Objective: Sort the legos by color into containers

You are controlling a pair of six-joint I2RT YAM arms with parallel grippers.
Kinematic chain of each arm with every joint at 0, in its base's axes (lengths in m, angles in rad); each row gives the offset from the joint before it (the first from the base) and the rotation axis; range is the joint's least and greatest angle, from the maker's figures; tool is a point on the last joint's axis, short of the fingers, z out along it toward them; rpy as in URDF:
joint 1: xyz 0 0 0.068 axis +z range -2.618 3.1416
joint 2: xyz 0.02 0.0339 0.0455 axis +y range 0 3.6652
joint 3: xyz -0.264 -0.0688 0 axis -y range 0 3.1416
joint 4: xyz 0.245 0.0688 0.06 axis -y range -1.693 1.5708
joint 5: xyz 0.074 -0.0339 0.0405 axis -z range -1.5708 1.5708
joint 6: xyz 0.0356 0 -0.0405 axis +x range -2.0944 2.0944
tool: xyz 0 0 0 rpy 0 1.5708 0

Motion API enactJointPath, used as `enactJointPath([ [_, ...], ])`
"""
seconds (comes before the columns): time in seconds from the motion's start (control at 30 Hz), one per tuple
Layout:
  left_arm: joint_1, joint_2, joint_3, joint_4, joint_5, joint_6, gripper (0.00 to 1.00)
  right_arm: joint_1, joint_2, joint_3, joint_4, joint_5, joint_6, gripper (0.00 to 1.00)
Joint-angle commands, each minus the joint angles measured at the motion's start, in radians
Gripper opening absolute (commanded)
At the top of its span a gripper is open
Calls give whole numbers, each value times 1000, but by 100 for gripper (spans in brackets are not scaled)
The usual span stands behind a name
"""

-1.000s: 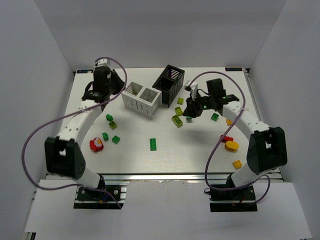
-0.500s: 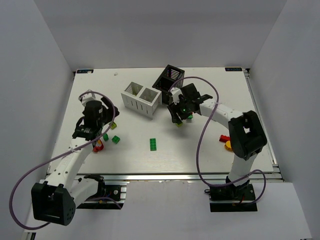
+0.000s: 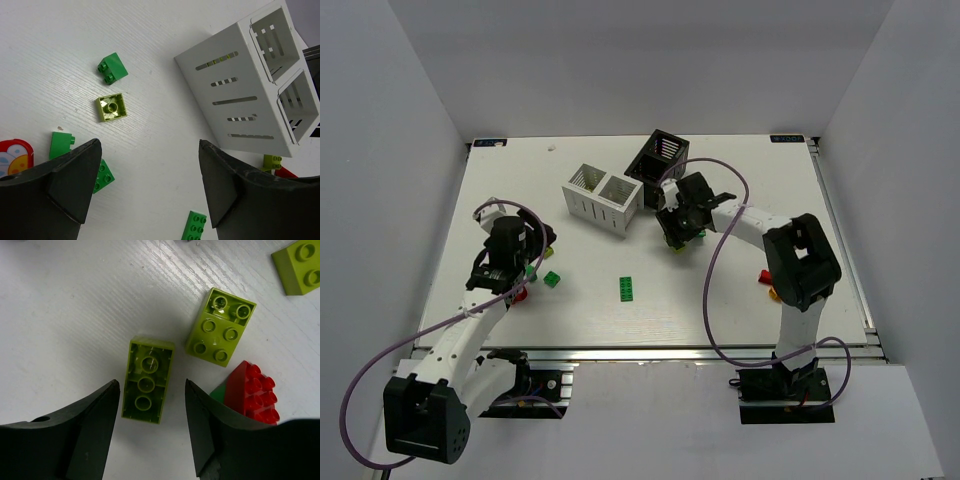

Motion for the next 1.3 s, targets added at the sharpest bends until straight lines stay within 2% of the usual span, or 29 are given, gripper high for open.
enactJointPath([
  [0.0, 2, -25, 4, 11, -16, -10, 88, 7, 22, 6, 49, 34, 17, 60],
  [0.23, 2, -37, -3, 10, -28, -15, 88, 10, 49, -16, 80, 49, 27, 54],
  [0.37, 2, -37, -2, 2, -32, -15, 88, 15, 44, -37, 91, 52, 28, 40],
  [0.63, 2, -37, -23, 4, -28, -26, 88, 15, -51, -116, 95, -8, -24, 20],
  [0.73, 4, -40, -28, 1, -30, -27, 88, 15, -115, -134, 89, -78, -80, 13],
  [0.83, 4, -43, -36, 4, -30, -32, 88, 15, -181, -134, 55, -214, -185, 8],
  [0.9, 4, -42, -45, 10, -28, -38, 88, 15, -223, -137, 45, -319, -232, 0],
  [1.17, 5, -45, -60, -2, -22, -49, 89, 15, -307, -87, -6, -688, -482, 0],
  [1.27, 5, -46, -63, -4, -19, -52, 89, 18, -300, -57, 27, -715, -483, 0],
])
